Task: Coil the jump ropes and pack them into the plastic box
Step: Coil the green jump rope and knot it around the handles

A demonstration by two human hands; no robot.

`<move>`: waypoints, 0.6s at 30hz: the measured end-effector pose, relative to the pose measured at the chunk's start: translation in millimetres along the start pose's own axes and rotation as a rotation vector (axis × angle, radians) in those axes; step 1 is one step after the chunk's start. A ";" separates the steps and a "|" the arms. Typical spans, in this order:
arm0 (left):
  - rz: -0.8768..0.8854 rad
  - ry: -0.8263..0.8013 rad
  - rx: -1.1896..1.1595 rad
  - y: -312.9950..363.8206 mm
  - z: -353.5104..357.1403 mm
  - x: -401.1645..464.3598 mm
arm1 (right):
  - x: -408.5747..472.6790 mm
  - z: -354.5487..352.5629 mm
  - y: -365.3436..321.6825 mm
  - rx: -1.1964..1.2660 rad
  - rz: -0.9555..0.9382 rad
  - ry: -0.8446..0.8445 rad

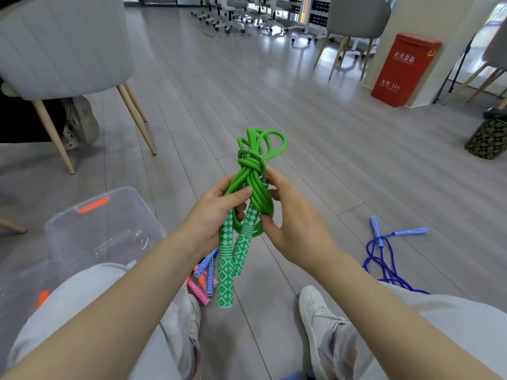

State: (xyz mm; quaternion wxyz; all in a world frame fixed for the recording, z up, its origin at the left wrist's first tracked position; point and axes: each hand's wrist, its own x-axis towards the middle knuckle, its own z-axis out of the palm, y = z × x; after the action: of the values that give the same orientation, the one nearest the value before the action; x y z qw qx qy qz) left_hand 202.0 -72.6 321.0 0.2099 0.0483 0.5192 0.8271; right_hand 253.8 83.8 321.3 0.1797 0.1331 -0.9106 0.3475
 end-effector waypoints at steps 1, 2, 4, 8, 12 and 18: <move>0.005 -0.018 -0.025 -0.2 -0.1 -0.3 | 0.3 1.9 -1.3 0.006 0.010 0.026; 0.005 -0.041 -0.048 -0.6 0.0 -0.9 | 0.6 3.1 -2.3 0.020 0.013 0.047; -0.002 -0.070 -0.085 -2.2 0.7 -2.1 | 2.4 2.7 -2.5 0.046 0.029 0.081; -0.012 -0.036 -0.104 -4.1 3.0 -1.5 | 6.4 -7.6 6.2 0.068 0.053 -0.026; -0.008 0.050 -0.141 -5.3 2.7 2.9 | 7.3 -8.8 7.7 0.260 0.225 0.060; 0.101 0.159 -0.185 -7.5 0.0 7.7 | 0.3 9.0 0.9 0.534 0.658 -0.397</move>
State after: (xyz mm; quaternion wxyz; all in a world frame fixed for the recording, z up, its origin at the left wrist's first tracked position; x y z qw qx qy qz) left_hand 197.3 -66.8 313.4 0.1294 -0.0109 0.4524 0.8823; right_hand 251.1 78.3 314.6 -0.1582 -0.0575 -0.7999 0.5760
